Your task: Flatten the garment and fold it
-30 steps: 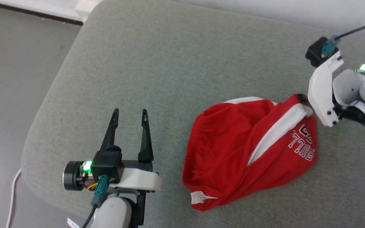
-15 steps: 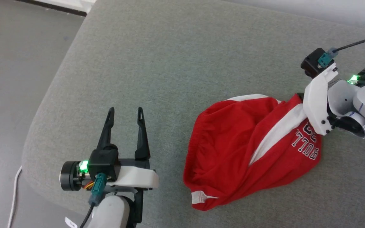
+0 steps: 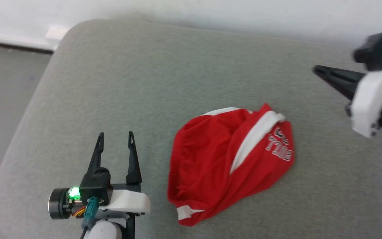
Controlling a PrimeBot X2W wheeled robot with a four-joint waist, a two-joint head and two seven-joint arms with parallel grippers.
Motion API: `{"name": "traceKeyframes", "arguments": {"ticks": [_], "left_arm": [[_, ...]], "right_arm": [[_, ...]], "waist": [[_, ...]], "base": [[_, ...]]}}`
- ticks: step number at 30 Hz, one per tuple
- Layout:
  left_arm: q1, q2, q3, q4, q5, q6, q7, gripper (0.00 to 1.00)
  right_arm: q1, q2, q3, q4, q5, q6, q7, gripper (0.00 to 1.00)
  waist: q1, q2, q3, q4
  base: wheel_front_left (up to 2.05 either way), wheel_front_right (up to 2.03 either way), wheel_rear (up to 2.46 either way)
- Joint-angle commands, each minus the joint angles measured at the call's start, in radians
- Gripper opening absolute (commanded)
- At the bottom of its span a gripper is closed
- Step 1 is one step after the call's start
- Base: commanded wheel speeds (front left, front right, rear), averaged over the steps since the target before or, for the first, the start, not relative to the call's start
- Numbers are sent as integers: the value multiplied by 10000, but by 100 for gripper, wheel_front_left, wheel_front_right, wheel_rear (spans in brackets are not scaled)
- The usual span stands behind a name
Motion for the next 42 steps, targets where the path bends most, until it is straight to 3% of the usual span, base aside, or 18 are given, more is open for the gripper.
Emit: {"name": "traceKeyframes", "arguments": {"ticks": [1,2,3,6,9,13,22,30,37,38,39,42], "left_arm": [[46,8,29,-29,97,-55,-47,100],[47,7,39,-43,126,-86,-47,100],[38,6,44,-48,149,-111,-47,100],[-31,-1,33,-75,189,-179,-47,100],[-95,-10,-15,-144,210,-236,-47,100],[-160,-28,-99,-189,179,-230,-47,100],[-584,-63,-533,-310,-193,-8,-47,100],[-1039,-66,-998,-345,-652,302,-47,100],[-1233,-67,-1208,-322,-792,488,-47,100],[-1235,-67,-1201,-311,-797,509,-47,100],[-1220,-67,-1176,-300,-795,527,-47,100],[-1110,-67,-1073,-249,-737,523,-47,100]], "right_arm": [[225,-181,-102,-25,118,-9,17,0],[366,-392,-270,-120,246,-9,46,38],[507,-581,-427,-194,362,-9,103,100],[893,-938,-992,-315,811,-9,262,100],[1074,-896,-1474,-420,1354,-9,604,100],[777,-564,-1531,-439,1741,-9,1860,100],[-370,668,-478,948,1136,-9,4754,100],[-169,1658,121,2302,1266,-9,5058,100],[560,1903,531,2770,736,-9,5418,100],[617,1884,545,2766,710,-9,5374,12],[640,1876,554,2764,696,-9,5266,0],[544,1861,562,2678,779,-9,4652,0]], "waist": [[1,0,-463,-628],[1,0,-479,-679],[1,0,-487,-702],[1,0,-467,-659],[1,0,-392,-495],[1,0,-176,-120],[1,0,721,875],[1,0,1400,1492],[1,0,1571,1666],[1,0,1553,1648],[1,0,1516,1605],[1,0,1331,1423]], "base": [[0,0,0],[0,0,0],[0,0,0],[0,0,0],[0,0,0],[0,0,0],[0,0,0],[0,0,0],[0,0,0],[0,0,0],[0,0,0],[0,0,0]]}}
